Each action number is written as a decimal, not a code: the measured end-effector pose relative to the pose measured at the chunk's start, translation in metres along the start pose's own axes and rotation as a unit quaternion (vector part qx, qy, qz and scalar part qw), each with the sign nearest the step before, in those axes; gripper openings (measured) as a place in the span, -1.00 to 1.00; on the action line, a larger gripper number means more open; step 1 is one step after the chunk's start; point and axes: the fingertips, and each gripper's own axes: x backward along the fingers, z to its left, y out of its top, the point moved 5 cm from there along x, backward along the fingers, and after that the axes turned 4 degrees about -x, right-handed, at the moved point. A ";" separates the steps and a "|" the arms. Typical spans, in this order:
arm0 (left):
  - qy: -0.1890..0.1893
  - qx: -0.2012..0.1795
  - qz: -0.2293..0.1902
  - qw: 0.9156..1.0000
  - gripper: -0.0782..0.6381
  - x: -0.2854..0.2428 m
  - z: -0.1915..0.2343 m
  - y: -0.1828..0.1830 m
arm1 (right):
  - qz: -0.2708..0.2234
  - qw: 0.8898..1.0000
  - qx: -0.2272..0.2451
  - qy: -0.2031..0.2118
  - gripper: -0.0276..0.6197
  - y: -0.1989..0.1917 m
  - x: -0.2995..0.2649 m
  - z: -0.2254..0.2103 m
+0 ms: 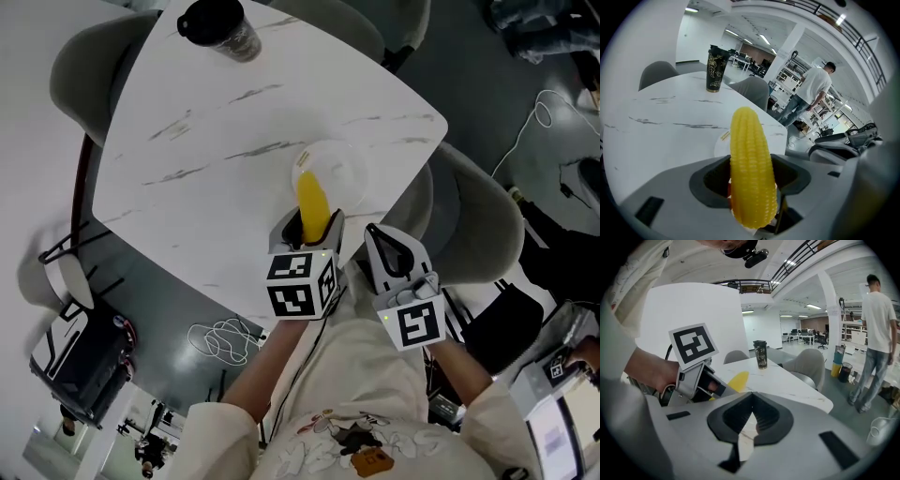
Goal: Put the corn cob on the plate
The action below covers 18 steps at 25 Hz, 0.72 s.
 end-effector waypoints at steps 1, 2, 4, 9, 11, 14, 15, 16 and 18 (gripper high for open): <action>0.001 0.000 0.004 1.000 -0.07 -0.003 0.001 0.000 | 0.002 1.000 0.003 -0.001 -0.91 -0.002 -0.004 -0.001; 0.003 0.000 0.008 1.000 -0.07 -0.007 0.003 0.000 | 0.004 1.000 0.004 -0.001 -0.91 -0.004 -0.007 -0.002; 0.006 0.000 0.017 1.000 -0.07 -0.013 0.005 0.000 | 0.012 1.000 0.002 0.001 -0.91 -0.008 -0.012 -0.003; 0.017 -0.026 0.030 0.999 -0.07 -0.030 0.009 0.008 | 0.009 0.999 -0.046 0.003 -0.91 -0.003 -0.023 -0.004; 0.020 -0.030 0.034 0.999 -0.07 -0.036 0.011 0.008 | 0.009 0.999 -0.050 -0.001 -0.91 -0.004 -0.024 -0.002; 0.024 -0.029 0.044 0.998 -0.07 -0.047 0.012 0.007 | 0.014 0.998 -0.060 -0.004 -0.91 -0.009 -0.026 -0.004; 0.024 -0.029 0.047 0.998 -0.07 -0.050 0.012 0.007 | 0.016 0.998 -0.063 -0.005 -0.91 -0.010 -0.027 -0.005; 0.023 -0.030 0.050 0.998 -0.07 -0.054 0.012 0.008 | 0.017 0.998 -0.066 -0.005 -0.91 -0.012 -0.027 -0.006; 0.021 -0.032 0.058 0.998 -0.07 -0.061 0.013 0.009 | 0.020 0.997 -0.072 -0.001 -0.91 -0.016 -0.027 -0.005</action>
